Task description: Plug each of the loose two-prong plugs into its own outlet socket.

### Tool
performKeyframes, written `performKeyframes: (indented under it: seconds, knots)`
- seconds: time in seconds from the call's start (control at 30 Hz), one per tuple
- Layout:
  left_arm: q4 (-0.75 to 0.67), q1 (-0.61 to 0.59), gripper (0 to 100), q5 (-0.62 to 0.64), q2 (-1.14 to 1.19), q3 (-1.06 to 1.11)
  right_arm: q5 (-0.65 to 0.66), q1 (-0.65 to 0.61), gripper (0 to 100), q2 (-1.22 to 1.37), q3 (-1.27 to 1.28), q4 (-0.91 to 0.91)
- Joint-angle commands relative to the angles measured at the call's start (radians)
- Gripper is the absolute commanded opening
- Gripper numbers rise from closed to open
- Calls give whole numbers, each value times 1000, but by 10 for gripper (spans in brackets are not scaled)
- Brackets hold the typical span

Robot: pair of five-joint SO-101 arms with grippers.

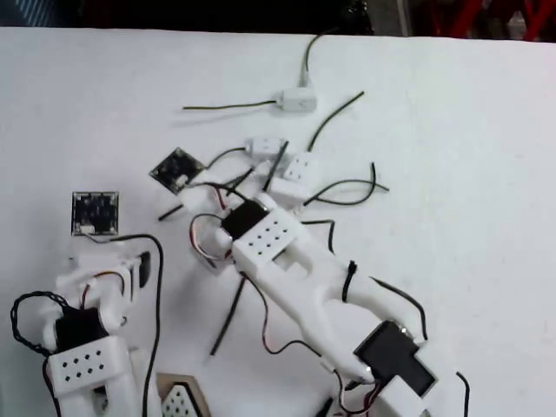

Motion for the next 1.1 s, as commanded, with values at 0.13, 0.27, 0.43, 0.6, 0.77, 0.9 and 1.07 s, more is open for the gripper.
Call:
performKeyframes:
  seconds: [0.13,0.27,0.43,0.6,0.77,0.9,1.07]
  knots:
    - [-20,-8,272,8,-15,-2,11,-7,17,122,-104,45]
    - [-20,-8,272,8,-15,-2,9,-4,17,127,-107,45]
    - [-20,-8,272,8,-15,-2,9,35,17,134,-107,42]
    - [-20,-8,272,8,-15,-2,3,39,17,124,-81,42]
    - [-20,-8,272,8,-15,-2,2,38,17,47,-38,38]
    - [-20,-8,272,6,-16,-2,0,38,17,-53,25,-19]
    - [-20,-8,272,6,-16,-2,-26,38,17,-147,146,-147]
